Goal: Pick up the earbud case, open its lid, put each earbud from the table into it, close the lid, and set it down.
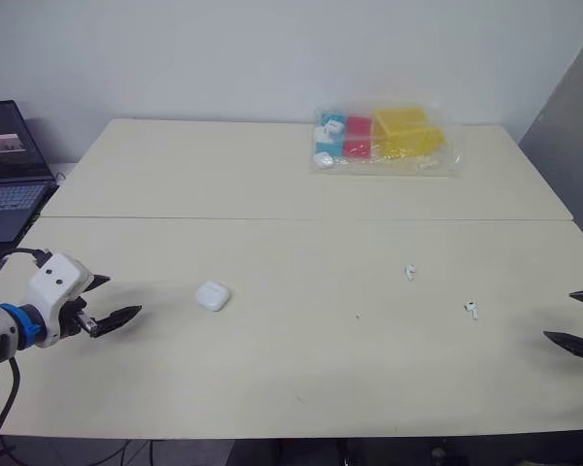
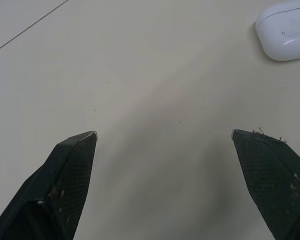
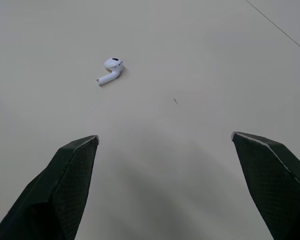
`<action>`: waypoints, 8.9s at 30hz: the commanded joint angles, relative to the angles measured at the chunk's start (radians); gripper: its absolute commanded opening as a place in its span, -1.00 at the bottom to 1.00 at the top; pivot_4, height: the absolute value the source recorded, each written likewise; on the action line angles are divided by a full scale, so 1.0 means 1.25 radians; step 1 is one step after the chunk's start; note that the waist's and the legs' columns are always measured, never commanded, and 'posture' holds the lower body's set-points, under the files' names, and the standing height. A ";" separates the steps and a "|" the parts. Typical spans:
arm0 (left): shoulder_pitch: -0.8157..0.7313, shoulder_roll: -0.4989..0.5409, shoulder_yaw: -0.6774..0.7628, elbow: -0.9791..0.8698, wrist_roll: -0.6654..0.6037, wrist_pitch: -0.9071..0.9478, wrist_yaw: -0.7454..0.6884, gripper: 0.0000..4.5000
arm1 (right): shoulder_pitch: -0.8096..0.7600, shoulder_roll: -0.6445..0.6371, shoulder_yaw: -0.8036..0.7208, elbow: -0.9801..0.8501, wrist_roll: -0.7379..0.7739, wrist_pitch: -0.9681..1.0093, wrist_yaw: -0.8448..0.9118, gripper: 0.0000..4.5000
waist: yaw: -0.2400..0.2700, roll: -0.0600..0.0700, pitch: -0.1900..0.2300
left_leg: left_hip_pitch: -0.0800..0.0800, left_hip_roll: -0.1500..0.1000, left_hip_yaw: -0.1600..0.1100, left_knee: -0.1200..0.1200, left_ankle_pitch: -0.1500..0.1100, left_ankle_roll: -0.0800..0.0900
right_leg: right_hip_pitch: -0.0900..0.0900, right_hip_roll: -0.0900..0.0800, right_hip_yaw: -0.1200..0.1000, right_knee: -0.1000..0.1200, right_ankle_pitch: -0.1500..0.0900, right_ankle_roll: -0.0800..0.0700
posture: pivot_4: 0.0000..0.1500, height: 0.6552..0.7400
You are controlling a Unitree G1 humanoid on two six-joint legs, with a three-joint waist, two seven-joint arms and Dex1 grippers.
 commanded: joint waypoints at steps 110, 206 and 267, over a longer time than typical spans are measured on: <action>-0.292 -0.417 -0.498 -0.220 0.012 -0.138 -0.026 0.28 | -0.376 0.014 0.171 -0.534 0.601 0.560 -0.315 1.00 | 0.010 -0.001 -0.001 | -0.002 -0.002 -0.001 0.005 0.000 0.000 | 0.000 0.003 0.001 0.003 0.002 0.003 | 1.00 1.00; -0.429 -0.406 -0.512 -0.101 0.027 -0.188 -0.062 1.00 | -0.697 -0.013 0.592 -0.312 0.994 0.769 -0.797 -0.65 | 0.000 0.000 0.000 | -0.015 -0.002 -0.004 0.013 0.000 0.001 | -0.006 0.004 0.000 0.001 0.004 0.008 | 1.00 1.00; -0.604 -0.501 -0.693 -0.272 0.008 0.354 0.021 -0.64 | -0.840 -0.016 0.812 -0.409 0.042 0.558 -0.041 -0.65 | 0.000 0.001 0.001 | -0.017 -0.003 -0.002 0.015 0.000 0.001 | -0.011 0.004 0.002 0.005 0.004 0.007 | 1.00 1.00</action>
